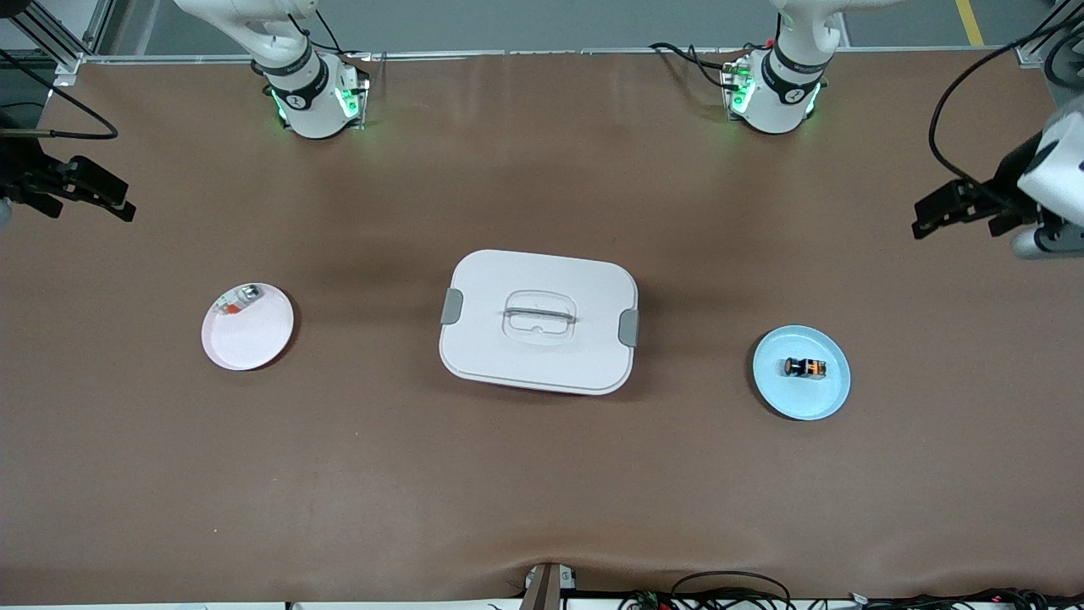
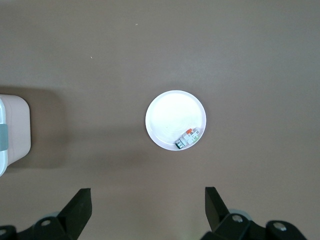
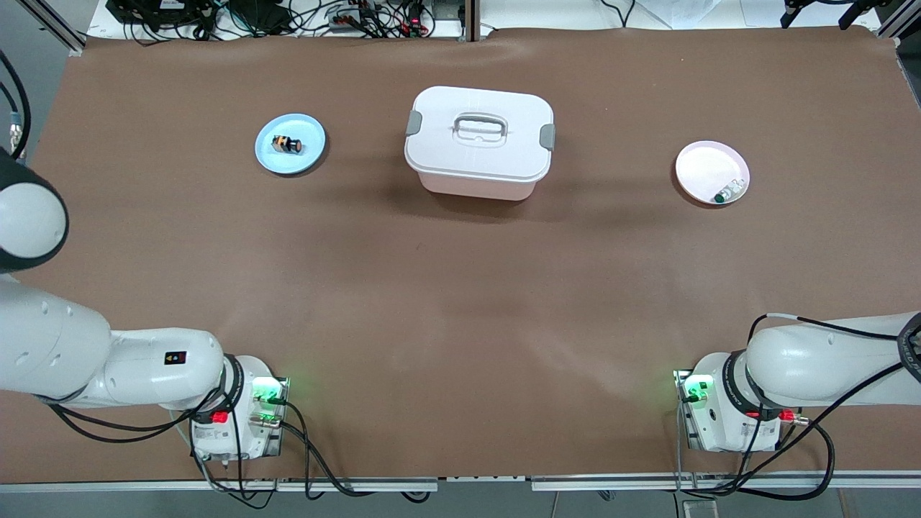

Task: Transfer orange switch to right arm and place
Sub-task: 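Move the left gripper toward the light-blue plate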

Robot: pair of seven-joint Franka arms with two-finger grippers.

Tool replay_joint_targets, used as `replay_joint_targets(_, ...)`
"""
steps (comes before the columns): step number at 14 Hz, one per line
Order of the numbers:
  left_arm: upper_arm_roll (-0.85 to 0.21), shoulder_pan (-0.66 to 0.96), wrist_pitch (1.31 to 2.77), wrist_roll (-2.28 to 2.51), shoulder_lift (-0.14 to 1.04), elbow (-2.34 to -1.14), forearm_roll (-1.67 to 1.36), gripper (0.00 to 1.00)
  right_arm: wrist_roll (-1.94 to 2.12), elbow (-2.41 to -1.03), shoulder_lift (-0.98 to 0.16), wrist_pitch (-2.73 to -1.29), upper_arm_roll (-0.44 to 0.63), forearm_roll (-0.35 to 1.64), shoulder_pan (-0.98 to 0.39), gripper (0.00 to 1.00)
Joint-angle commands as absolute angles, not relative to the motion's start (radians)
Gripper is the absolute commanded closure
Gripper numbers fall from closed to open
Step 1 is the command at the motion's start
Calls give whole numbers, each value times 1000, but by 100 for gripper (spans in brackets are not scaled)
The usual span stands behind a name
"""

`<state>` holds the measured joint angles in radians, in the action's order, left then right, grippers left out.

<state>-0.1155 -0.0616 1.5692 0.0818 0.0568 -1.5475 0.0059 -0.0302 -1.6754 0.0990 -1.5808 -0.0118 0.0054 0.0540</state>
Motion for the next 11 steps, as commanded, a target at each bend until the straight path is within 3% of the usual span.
replay_joint_targets(1,-117,-66,1603,64,116,-1545,8,0,-23,-1666,101,-1569,-20,17,67,0)
replay_joint_targets(4,-117,-83,1655,52,155,-1581,9,0,-23,-1666,101,-1569,-20,17,67,0)
replay_joint_targets(11,-117,-80,1980,6,215,-1776,8,0,-23,-1666,101,-1569,-20,17,67,0)
